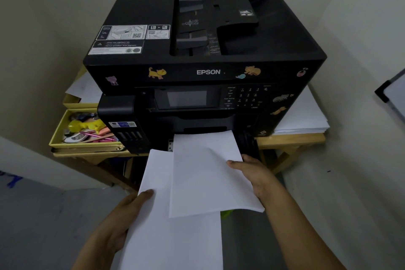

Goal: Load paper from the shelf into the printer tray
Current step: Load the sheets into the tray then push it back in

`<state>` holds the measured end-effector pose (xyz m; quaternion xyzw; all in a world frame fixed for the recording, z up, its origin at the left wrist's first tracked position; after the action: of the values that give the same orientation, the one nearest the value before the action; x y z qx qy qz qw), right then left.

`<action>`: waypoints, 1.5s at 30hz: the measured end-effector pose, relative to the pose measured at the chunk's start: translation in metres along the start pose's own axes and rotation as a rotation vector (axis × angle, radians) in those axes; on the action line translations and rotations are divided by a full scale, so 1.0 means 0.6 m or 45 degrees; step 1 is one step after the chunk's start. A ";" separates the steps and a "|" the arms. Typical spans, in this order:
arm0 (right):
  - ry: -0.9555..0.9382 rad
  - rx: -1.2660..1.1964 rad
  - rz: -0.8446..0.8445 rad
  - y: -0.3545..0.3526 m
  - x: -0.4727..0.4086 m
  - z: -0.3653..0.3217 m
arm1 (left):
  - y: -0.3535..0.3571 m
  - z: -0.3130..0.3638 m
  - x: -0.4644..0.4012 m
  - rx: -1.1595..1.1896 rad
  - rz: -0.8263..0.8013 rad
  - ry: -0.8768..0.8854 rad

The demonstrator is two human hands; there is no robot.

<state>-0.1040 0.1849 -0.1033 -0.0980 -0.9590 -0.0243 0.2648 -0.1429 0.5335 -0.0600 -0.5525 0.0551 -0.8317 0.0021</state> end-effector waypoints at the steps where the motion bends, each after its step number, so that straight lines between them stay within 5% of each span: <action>1: -0.004 0.009 0.002 0.001 -0.001 0.002 | 0.000 0.000 -0.001 0.002 0.000 0.000; 25: -0.056 -0.100 0.065 0.016 -0.060 0.000 | -0.013 0.007 -0.006 -0.068 -0.029 -0.005; 45: -0.106 0.197 0.085 -0.009 -0.023 -0.021 | -0.009 0.002 -0.008 -0.012 -0.082 -0.017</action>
<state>-0.0873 0.1761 -0.0997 -0.1101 -0.9644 0.0626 0.2323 -0.1397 0.5391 -0.0634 -0.5597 0.0413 -0.8272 -0.0271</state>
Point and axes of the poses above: each hand's wrist, its own x-axis away from the middle knuckle, its own y-axis out of the palm, z = x × y, the point moved 7 cm from there along -x, towards the middle knuckle, and after that the axes turned 13 degrees about -y, right-handed, at the moved point
